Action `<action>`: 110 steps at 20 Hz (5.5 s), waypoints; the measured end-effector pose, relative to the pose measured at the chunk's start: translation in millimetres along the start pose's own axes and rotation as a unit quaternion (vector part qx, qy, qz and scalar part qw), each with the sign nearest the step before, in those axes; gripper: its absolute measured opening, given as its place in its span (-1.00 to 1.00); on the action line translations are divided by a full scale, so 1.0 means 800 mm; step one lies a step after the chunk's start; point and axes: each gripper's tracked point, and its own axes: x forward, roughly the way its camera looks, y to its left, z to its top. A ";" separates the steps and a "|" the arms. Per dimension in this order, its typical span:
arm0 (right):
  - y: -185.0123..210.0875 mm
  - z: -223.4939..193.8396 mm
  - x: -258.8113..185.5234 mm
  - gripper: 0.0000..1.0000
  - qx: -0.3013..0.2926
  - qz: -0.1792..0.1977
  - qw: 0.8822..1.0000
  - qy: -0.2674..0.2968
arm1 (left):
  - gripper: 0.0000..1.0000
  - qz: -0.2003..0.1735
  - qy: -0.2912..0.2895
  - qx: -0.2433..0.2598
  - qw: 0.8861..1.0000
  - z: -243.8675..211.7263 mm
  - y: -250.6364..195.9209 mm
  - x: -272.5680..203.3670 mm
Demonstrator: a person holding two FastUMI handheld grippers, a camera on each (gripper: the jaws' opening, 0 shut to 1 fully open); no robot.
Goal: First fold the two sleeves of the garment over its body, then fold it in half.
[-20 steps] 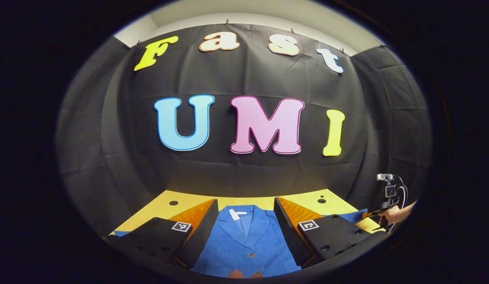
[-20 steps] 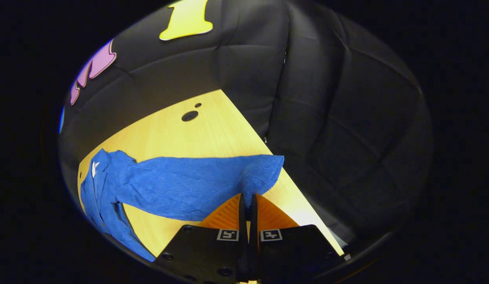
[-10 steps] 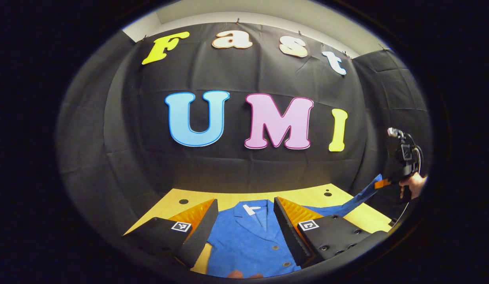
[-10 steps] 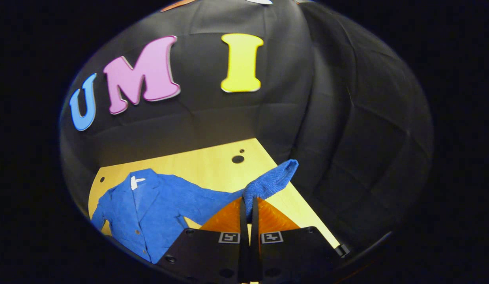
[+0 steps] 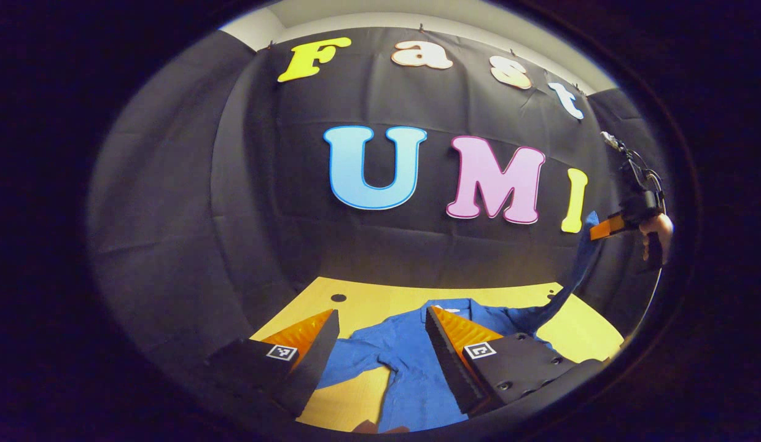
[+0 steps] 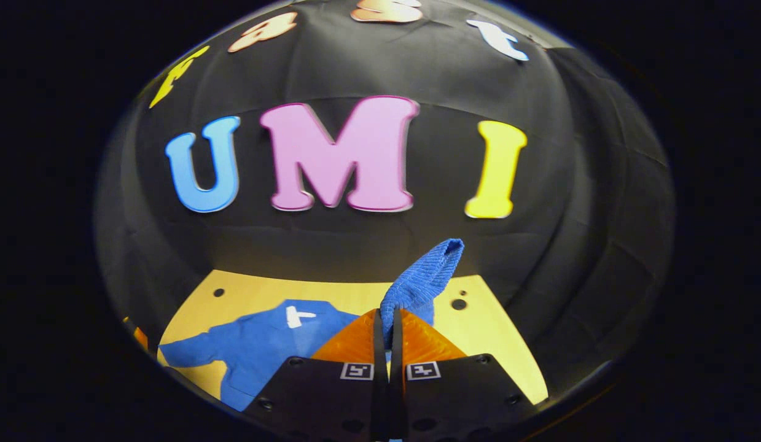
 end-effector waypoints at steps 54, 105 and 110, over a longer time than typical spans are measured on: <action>0.016 -0.167 -0.211 0.92 0.077 0.169 0.980 0.067 | -0.60 0.126 0.415 -0.108 0.894 -0.306 0.245 0.080; -0.160 -0.317 -0.207 0.92 0.203 0.053 0.959 0.191 | 0.41 -0.345 0.336 0.049 0.875 -0.122 -0.530 0.293; -0.136 -0.317 -0.197 0.92 0.189 0.069 0.960 0.194 | 0.70 -0.314 0.293 0.083 0.899 -0.080 -0.445 0.242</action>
